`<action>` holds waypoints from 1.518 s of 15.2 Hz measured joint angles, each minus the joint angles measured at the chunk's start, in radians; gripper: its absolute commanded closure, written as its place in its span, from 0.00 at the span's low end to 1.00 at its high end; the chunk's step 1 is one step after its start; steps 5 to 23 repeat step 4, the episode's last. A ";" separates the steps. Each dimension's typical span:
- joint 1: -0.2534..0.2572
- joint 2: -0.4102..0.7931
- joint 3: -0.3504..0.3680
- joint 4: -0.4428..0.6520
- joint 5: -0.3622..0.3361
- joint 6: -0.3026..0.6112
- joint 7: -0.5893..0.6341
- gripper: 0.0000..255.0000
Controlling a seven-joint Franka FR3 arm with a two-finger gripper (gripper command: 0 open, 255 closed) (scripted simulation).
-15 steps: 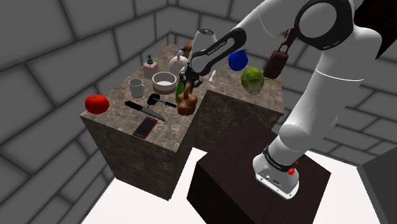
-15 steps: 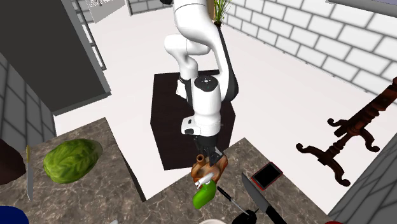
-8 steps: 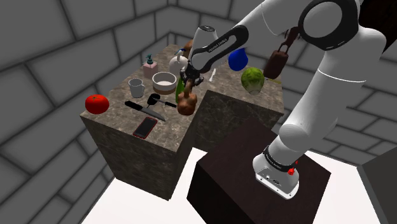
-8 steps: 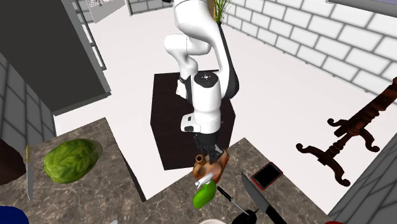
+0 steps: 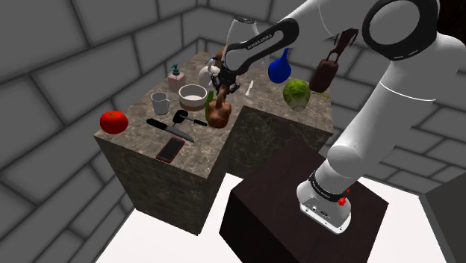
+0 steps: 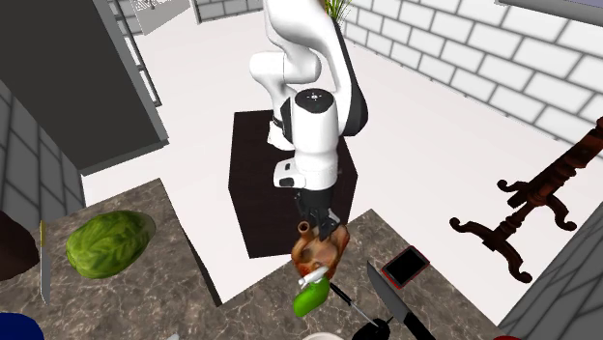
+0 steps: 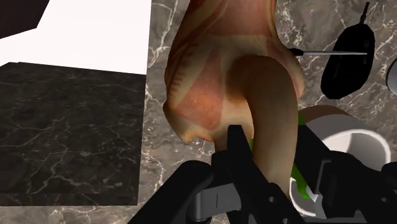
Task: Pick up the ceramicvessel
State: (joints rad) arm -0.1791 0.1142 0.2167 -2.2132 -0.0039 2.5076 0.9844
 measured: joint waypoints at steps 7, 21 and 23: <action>-0.001 -0.030 0.002 0.016 0.010 -0.046 -0.005 1.00; -0.001 -0.030 0.002 0.016 0.010 -0.046 -0.005 1.00; -0.001 -0.030 0.002 0.016 0.010 -0.046 -0.005 1.00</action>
